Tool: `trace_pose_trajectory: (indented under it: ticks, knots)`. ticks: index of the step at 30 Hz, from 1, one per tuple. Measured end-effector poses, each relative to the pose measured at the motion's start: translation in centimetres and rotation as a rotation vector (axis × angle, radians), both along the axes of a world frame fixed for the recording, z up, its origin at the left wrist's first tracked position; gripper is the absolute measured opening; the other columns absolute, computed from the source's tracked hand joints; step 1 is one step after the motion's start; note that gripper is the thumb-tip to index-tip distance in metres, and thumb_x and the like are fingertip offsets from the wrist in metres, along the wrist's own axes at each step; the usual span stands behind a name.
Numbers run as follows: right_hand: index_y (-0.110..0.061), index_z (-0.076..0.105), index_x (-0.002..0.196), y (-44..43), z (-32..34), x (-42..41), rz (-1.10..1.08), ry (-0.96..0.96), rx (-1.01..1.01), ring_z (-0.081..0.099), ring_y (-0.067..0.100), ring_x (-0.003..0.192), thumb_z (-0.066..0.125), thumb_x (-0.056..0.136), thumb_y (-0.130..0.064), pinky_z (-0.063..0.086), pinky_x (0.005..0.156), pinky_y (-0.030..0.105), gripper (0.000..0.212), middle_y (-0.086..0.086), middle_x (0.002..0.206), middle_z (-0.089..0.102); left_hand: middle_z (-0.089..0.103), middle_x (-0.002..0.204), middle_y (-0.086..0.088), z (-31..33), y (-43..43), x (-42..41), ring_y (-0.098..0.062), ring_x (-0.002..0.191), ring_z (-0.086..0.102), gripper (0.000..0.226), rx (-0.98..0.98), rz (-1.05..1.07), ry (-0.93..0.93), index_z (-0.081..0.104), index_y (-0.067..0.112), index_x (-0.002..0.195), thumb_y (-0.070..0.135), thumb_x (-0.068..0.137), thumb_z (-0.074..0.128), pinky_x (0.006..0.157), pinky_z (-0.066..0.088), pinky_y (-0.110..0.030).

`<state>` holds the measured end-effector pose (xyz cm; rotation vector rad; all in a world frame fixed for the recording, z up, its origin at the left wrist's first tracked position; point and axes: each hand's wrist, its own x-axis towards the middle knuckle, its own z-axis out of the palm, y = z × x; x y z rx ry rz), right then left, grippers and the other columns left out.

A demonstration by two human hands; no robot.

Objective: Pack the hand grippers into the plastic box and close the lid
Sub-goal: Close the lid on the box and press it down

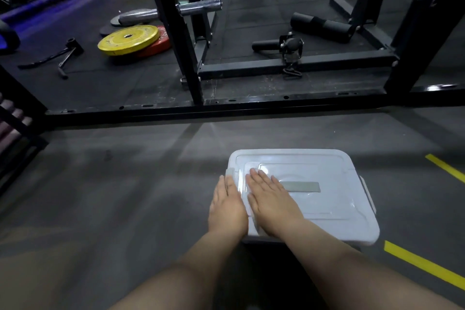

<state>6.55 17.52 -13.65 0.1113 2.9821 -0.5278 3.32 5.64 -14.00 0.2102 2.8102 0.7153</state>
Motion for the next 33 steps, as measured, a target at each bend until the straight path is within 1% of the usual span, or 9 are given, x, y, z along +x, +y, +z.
trace_pose_trajectory:
  ticks: [4, 7, 12, 16, 19, 23, 28, 31, 33]
  knots:
    - [-0.029, -0.004, 0.156, 5.1, 0.2, 3.1, -0.16, -0.04, 0.08, -0.014, 0.006, 0.148, 0.011, 0.1, -0.046, -0.009, 0.121, 0.037, 0.06, -0.013, 0.161, -0.013, -0.014, 0.163, 0.001, -0.2, 0.3, 0.0, -0.012, 0.149, -0.01, 0.07, -0.101, -0.106, 0.106, -0.01, 0.015, 0.154, 0.008, 0.095, 0.028, 0.122, 0.0, -0.033]
    - [-0.032, -0.012, 0.153, 8.5, 0.4, 5.1, -0.31, -0.099, 0.104, -0.02, 0.007, 0.146, 0.007, 0.099, -0.049, -0.011, 0.12, 0.041, 0.061, -0.015, 0.158, -0.021, -0.012, 0.163, -0.001, -0.2, 1.4, 0.4, -0.015, 0.149, -0.013, 0.06, -0.163, -0.103, 0.115, -0.004, 0.012, 0.155, 0.031, 0.101, 0.013, 0.121, -0.007, -0.035]
    - [-0.031, -0.013, 0.154, 9.5, 0.1, 5.7, -0.348, -0.1, 0.055, -0.023, 0.011, 0.146, 0.007, 0.1, -0.047, -0.015, 0.119, 0.043, 0.059, -0.014, 0.158, -0.023, -0.023, 0.159, -0.009, -0.2, 5.6, 2.0, -0.023, 0.146, -0.024, 0.085, -0.328, -0.328, 0.17, -0.013, 0.006, 0.152, 0.047, 0.077, -0.022, 0.118, -0.016, -0.041]
    - [-0.03, -0.005, 0.155, 10.5, -0.3, 5.6, -0.313, -0.079, 0.04, -0.016, 0.009, 0.148, 0.01, 0.103, -0.04, -0.012, 0.12, 0.037, 0.056, -0.014, 0.16, -0.016, -0.02, 0.16, -0.01, -0.3, 9.9, 3.0, -0.026, 0.147, -0.021, 0.071, -0.326, -0.543, 0.206, -0.011, 0.007, 0.152, 0.043, 0.092, -0.001, 0.12, -0.008, -0.045]
    - [-0.029, 0.015, 0.156, 12.7, -0.2, 5.8, -0.249, 0.005, -0.004, 0.002, 0.005, 0.149, 0.021, 0.104, -0.033, 0.0, 0.121, 0.028, 0.052, -0.016, 0.162, 0.003, -0.013, 0.162, -0.011, -0.8, 12.0, 3.6, -0.029, 0.148, -0.015, 0.065, -0.334, -0.578, 0.254, -0.004, 0.006, 0.154, 0.035, 0.1, 0.018, 0.12, -0.005, -0.049]
    - [-0.027, 0.04, 0.148, 14.8, -0.5, 6.8, -0.336, 0.152, -0.092, 0.025, 0.001, 0.143, 0.037, 0.1, -0.02, 0.004, 0.117, 0.016, 0.049, -0.016, 0.155, 0.031, 0.024, 0.158, -0.014, -1.4, 12.3, 3.7, -0.03, 0.147, 0.02, 0.064, -0.302, -0.526, 0.275, 0.032, 0.003, 0.149, 0.038, 0.096, 0.022, 0.12, 0.012, -0.049]
    - [-0.025, 0.028, 0.153, 14.4, -1.0, 6.9, -0.428, 0.201, -0.083, 0.012, 0.002, 0.147, 0.035, 0.1, -0.018, -0.005, 0.122, 0.03, 0.054, -0.015, 0.16, 0.016, 0.037, 0.152, -0.017, -1.5, 13.6, 4.2, -0.034, 0.142, 0.033, 0.064, -0.304, -0.504, 0.261, 0.045, 0.0, 0.141, 0.035, 0.09, 0.028, 0.116, 0.02, -0.053]
    - [-0.02, 0.017, 0.155, 14.8, -1.3, 7.1, -0.628, 0.201, -0.087, -0.002, 0.013, 0.15, 0.041, 0.098, -0.04, -0.001, 0.122, 0.034, 0.065, -0.006, 0.163, 0.002, 0.024, 0.159, -0.011, -1.6, 14.1, 4.5, -0.028, 0.148, 0.018, 0.063, -0.299, -0.577, 0.267, 0.032, 0.006, 0.149, 0.036, 0.094, 0.025, 0.114, 0.006, -0.053]
    - [-0.011, 0.015, 0.154, 15.0, -1.3, 7.2, -0.856, 0.129, -0.227, 0.008, 0.021, 0.149, 0.048, 0.091, -0.057, 0.013, 0.121, 0.037, 0.085, 0.004, 0.162, 0.011, 0.004, 0.163, -0.006, -1.7, 14.1, 4.4, -0.023, 0.15, -0.001, 0.065, -0.285, -0.608, 0.281, 0.015, 0.01, 0.154, 0.039, 0.097, 0.018, 0.116, -0.004, -0.051]
